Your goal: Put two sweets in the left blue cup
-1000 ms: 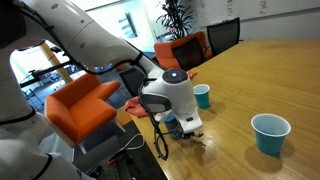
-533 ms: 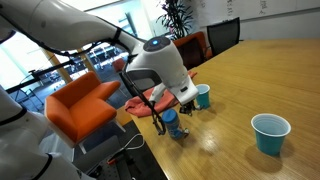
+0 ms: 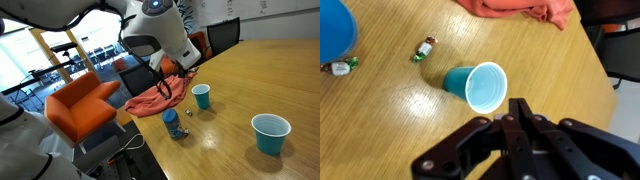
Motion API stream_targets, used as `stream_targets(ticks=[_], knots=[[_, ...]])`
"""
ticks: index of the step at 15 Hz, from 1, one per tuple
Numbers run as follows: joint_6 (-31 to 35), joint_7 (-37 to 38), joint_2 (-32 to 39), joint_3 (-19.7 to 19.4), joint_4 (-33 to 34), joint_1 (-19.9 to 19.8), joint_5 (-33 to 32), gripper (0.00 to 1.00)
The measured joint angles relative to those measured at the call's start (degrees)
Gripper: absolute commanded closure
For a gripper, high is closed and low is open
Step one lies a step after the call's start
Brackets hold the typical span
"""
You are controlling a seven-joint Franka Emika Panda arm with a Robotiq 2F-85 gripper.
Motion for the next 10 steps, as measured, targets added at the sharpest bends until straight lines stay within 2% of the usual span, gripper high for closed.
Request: stream_targets(ticks=[5, 10], knots=[[-7.31, 0.58, 8.03, 0.01, 9.49, 0.23, 0.19, 0.99], [-8.38, 4.01, 17.52, 0.35, 16.17, 1.53, -0.53, 0.99]])
